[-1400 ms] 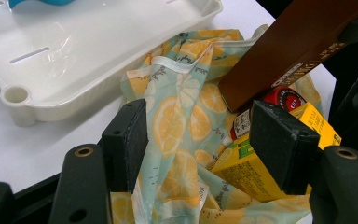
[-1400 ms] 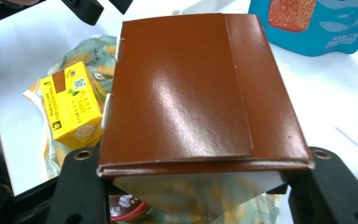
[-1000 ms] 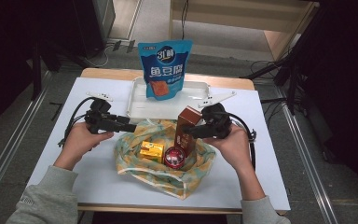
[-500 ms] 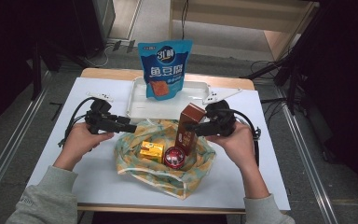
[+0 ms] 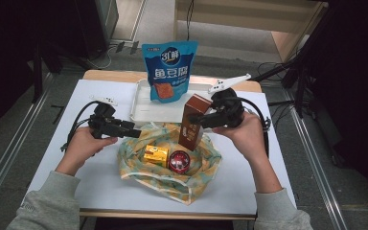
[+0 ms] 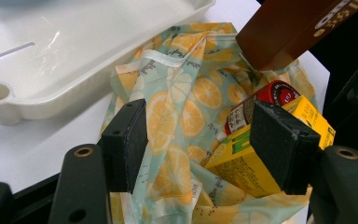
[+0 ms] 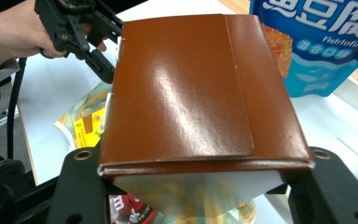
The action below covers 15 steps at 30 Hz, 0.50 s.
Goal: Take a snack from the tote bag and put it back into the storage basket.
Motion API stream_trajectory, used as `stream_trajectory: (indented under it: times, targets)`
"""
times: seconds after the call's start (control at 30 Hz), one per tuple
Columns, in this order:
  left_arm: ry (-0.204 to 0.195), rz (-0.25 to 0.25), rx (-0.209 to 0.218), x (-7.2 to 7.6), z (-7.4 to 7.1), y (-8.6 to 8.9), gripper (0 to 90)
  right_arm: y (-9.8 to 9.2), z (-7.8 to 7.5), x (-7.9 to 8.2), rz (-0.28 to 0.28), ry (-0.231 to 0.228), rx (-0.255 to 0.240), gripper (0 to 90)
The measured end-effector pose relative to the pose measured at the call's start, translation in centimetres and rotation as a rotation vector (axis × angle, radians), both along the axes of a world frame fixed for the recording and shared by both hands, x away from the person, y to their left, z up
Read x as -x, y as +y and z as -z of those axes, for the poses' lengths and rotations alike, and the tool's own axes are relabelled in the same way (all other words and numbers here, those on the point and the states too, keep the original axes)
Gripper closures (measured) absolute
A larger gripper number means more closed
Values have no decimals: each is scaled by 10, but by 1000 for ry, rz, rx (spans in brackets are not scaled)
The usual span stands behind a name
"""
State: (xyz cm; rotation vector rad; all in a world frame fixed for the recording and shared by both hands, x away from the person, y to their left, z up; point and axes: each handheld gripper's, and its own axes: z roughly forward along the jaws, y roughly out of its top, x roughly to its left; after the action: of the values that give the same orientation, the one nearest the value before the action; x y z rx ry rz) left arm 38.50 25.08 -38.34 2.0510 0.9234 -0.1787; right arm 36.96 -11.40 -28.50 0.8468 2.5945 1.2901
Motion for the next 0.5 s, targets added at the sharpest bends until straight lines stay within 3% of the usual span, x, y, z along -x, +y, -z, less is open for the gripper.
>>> stream_trajectory:
  times: [0.5]
  targets:
    - [-3, -3, 4, 1, -1, 1, 371, -4, -24, -21, 40, -17, -8, 439]
